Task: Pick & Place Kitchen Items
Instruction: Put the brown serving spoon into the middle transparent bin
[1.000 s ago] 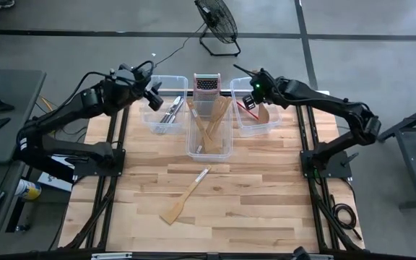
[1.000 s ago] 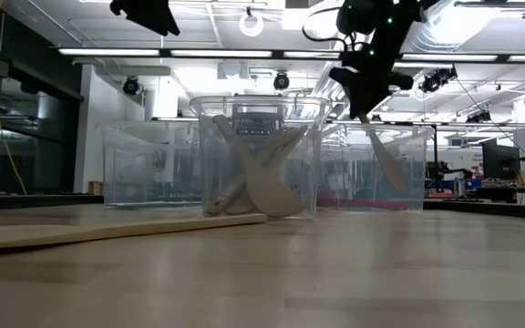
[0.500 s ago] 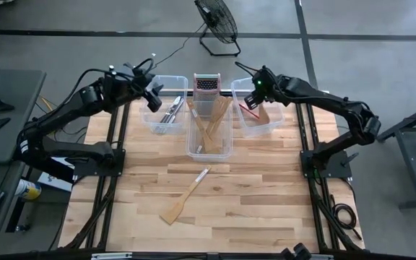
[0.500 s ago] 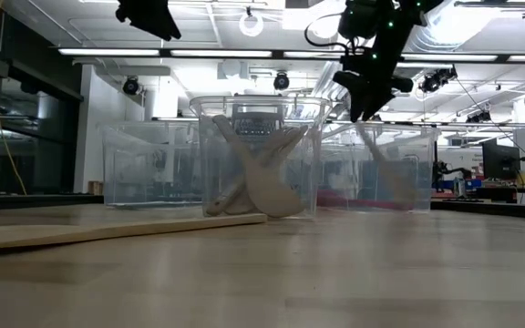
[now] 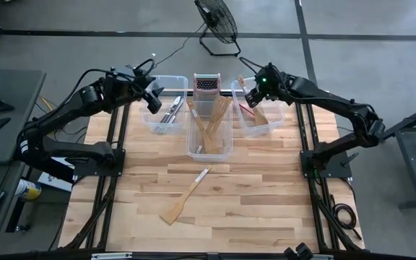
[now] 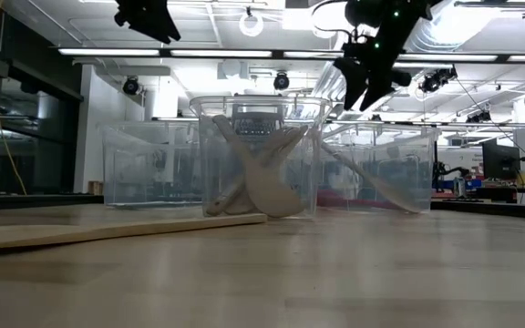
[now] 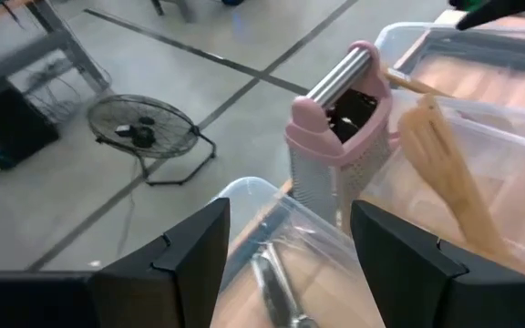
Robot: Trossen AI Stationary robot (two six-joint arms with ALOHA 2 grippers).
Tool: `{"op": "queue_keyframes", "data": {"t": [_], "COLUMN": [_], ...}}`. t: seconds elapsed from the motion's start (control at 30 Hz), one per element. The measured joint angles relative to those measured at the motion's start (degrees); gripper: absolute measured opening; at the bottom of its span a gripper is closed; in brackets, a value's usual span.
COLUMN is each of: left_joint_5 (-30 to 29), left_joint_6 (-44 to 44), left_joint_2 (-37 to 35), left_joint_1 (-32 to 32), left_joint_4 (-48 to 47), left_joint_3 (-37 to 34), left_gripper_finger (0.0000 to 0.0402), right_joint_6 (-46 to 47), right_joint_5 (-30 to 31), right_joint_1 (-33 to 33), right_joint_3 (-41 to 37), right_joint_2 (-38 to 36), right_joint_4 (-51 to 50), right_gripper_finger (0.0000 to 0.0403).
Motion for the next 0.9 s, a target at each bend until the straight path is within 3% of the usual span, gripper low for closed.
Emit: {"op": "queue_keyframes", "data": {"t": [0.23,0.5,0.7,0.9], "left_joint_5": [5.6,13.6,18.3,18.5], "left_joint_6": [-7.5,-16.8,-22.4,-28.0], "left_joint_2": [0.0,0.1,0.7,2.1], "left_joint_1": [0.0,-0.2,-4.3,-9.9], "left_joint_4": [-2.7,-12.5,-17.1,-18.8], "left_joint_3": [0.0,0.0,0.0,0.0], "left_gripper_finger": [0.0225,0.0225,0.0225,0.0225], "right_joint_6": [-5.0,-7.6,-10.1,-10.2], "right_joint_5": [-3.3,-8.0,-10.2,-11.5], "right_joint_1": [-0.9,-2.4,-2.4,-2.4], "right_joint_3": [0.0,0.0,0.0,0.0], "right_joint_2": [-4.3,-9.0,-11.0,-11.6], "right_joint_4": [1.7,4.0,4.9,4.6], "right_gripper_finger": [0.0226,0.0227,0.0227,0.0227]}}
